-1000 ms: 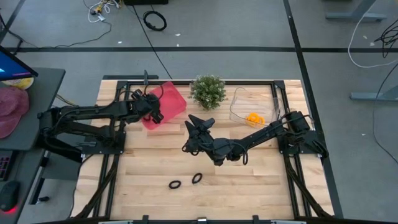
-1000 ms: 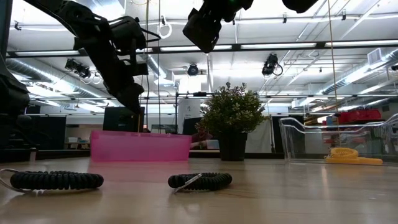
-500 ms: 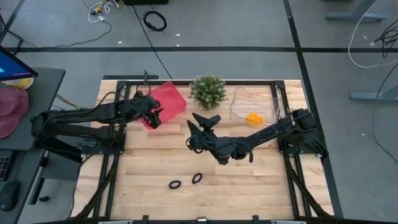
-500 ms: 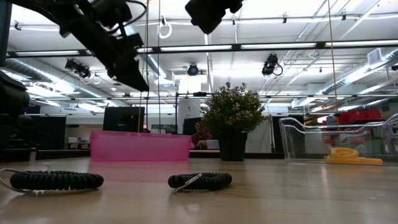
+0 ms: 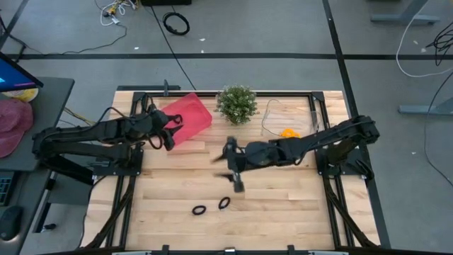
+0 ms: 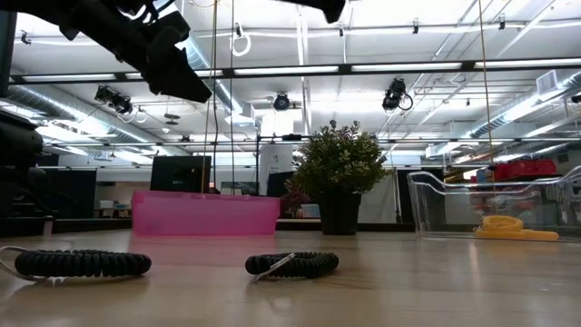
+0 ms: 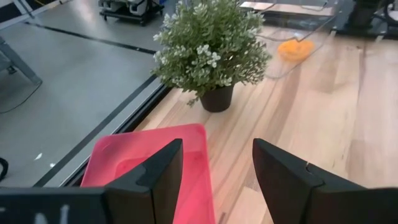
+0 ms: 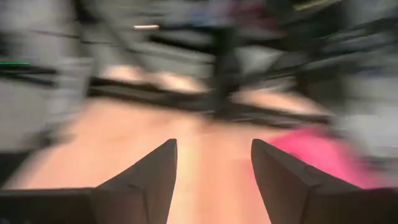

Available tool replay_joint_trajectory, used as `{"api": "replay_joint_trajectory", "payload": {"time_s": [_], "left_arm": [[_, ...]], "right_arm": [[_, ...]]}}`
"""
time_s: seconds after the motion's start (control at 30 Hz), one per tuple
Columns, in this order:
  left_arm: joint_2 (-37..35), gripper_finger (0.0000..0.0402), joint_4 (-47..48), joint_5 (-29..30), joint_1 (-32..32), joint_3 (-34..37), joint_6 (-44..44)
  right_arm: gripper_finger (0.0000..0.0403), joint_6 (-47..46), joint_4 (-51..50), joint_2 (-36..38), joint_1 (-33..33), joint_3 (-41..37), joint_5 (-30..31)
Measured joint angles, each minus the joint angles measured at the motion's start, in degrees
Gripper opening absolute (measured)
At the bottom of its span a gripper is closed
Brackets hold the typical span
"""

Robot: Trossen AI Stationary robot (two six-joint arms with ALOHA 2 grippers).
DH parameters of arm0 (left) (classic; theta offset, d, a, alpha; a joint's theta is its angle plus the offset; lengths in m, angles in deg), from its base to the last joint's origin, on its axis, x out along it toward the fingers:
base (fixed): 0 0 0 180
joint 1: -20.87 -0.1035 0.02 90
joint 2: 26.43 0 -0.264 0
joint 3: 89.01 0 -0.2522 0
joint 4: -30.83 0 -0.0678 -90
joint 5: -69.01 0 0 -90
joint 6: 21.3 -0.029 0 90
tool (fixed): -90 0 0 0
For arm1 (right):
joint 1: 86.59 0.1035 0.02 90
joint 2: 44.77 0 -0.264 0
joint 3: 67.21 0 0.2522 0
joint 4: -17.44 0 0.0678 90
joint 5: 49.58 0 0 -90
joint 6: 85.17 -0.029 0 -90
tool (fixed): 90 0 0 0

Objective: Sort spring keychains
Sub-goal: Put the right black spring keychain into the red bin

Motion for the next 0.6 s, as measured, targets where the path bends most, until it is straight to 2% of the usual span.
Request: {"api": "replay_joint_trajectory", "payload": {"time_s": [0.07, 0.13, 0.2, 0.4, 0.6], "left_arm": [[-0.02, 0.0197, -0.04, 0.01, 0.21, 0.0, -0.01], [0.0, 0.0197, 0.02, 0.12, 0.21, 0.0, -0.23], [0.0, 0.0197, 0.02, 0.22, 0.21, 0.0, -0.58], [0.02, 0.0197, 0.07, 0.24, 0.2, 0.0, -0.61], [0.02, 0.0197, 0.02, 0.76, 0.19, 0.0, -0.57]], "right_arm": [[0.0208, -1.53, -2.16, -0.22, -0.11, 0.0, -9.47], [0.0208, -2.33, -3.36, -1.03, 0.56, 0.0, -12.66], [0.0208, -2.85, -6.03, -1.46, 1.16, -0.03, -12.4], [0.0208, -10.37, -13.76, -2.41, 2.03, 0.02, -5.92], [0.0208, -14.58, -17.4, -8.62, 4.51, 0.04, -6.14]]}}
